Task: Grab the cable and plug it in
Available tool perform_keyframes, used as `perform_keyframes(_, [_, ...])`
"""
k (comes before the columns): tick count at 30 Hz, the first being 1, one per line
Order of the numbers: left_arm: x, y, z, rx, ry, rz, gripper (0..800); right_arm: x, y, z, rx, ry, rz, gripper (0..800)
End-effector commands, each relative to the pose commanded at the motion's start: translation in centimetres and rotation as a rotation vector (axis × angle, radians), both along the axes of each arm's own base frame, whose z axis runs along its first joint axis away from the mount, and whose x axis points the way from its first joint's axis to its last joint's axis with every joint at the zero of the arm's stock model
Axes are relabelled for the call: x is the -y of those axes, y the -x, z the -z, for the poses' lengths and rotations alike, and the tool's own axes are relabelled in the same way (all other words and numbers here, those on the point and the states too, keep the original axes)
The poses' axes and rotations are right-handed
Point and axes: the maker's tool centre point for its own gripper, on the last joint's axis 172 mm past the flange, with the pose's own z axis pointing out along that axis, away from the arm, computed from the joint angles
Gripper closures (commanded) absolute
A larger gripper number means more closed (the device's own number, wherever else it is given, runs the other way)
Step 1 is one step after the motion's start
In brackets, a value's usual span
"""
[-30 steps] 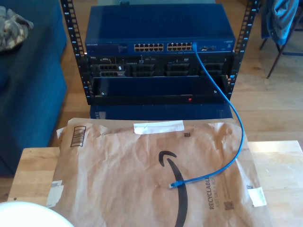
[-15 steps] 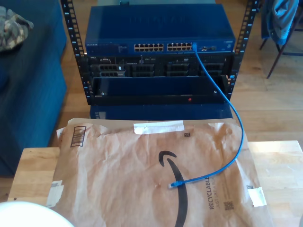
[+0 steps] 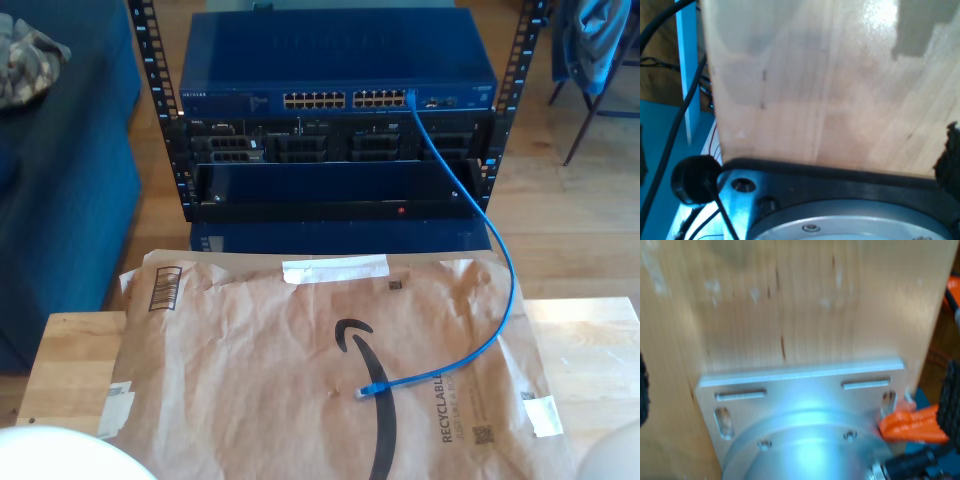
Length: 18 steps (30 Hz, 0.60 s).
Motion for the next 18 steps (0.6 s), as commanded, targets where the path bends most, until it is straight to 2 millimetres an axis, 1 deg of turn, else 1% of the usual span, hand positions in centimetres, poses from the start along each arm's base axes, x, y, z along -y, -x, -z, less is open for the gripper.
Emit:
perform_keyframes(4, [0.0,0.0,0.0,0.000,0.000,0.000,0,1.3,-0.1,0.8,0.012,0.090,0.008,3])
perform_keyframes(7, [0.0,0.0,0.0,0.000,0.002,0.000,0,1.4,0.1,1.0,0.014,0.116,0.018,3])
perform_keyframes(10, [0.0,0.0,0.0,0.000,0.000,0.000,0,2.1,0.1,1.2,0.019,0.165,0.020,4])
perform_keyframes(18, [0.0,0.0,0.0,0.000,0.002,0.000,0,2.4,-0.1,1.7,0.026,0.185,0.020,2])
